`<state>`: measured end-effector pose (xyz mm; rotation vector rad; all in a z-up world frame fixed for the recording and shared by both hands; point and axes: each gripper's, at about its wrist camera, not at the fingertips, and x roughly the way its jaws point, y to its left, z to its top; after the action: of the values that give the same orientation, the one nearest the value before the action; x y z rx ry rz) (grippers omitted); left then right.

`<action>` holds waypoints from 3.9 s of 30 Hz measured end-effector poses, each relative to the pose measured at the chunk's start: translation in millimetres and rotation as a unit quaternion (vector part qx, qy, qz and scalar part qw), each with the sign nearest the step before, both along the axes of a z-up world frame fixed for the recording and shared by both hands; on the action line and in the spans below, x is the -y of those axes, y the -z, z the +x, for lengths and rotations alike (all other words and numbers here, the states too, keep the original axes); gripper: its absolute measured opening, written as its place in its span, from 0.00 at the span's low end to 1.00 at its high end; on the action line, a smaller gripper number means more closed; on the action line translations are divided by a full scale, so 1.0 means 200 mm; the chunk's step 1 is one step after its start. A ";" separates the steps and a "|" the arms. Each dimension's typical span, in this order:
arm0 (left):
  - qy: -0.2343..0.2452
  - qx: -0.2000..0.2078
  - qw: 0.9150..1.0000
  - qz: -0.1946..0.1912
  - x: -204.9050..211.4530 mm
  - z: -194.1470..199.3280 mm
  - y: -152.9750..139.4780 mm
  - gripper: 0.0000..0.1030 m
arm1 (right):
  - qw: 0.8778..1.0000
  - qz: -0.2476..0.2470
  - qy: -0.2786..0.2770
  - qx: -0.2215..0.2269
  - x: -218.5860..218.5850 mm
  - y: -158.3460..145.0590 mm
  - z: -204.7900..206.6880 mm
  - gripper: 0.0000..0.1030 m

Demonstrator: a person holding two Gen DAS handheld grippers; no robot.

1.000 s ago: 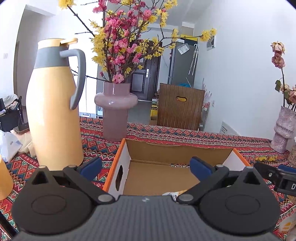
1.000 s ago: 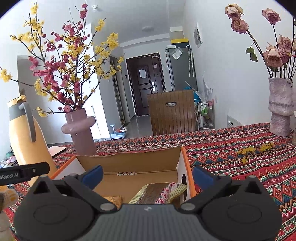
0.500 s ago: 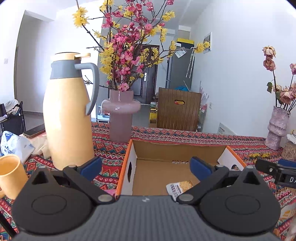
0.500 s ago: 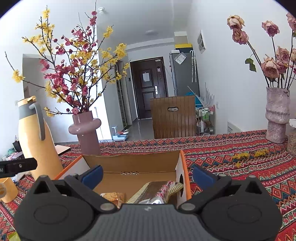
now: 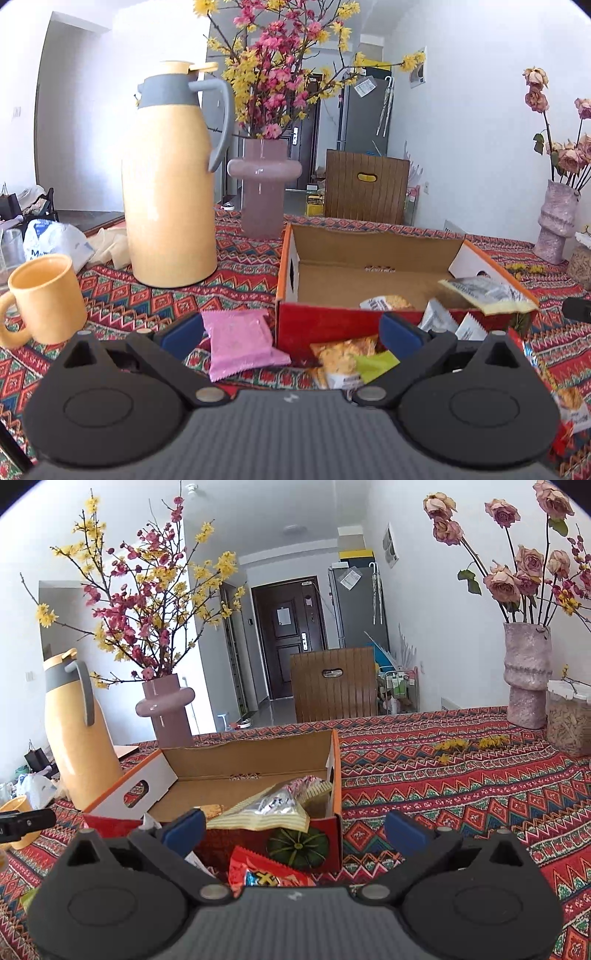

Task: Organize snacks
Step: 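Move both tools back from the box to above the snack pile, then grasp the orange printed snack bag with the right tool, then grasp the lime-green bar with the left tool while the right tool holds the orange bag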

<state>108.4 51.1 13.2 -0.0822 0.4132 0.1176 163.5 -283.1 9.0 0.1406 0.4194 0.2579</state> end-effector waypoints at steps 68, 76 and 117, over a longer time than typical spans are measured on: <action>-0.011 0.009 1.000 -0.020 -0.06 -0.03 0.17 1.00 | 0.991 0.023 -0.013 -0.128 -0.21 0.28 -0.09 0.54; -0.015 0.005 1.000 -0.019 -0.06 -0.03 0.17 1.00 | 0.995 0.036 -0.001 -0.091 -0.17 0.23 -0.18 0.52; 0.004 -0.125 0.992 -0.027 0.43 -0.02 0.16 0.38 | 0.994 0.091 -0.029 -0.046 0.05 0.22 -0.35 0.52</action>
<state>104.5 -35.5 -18.0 -0.1207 0.6667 0.1098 93.4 -292.8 -34.5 0.3205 0.4923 0.3475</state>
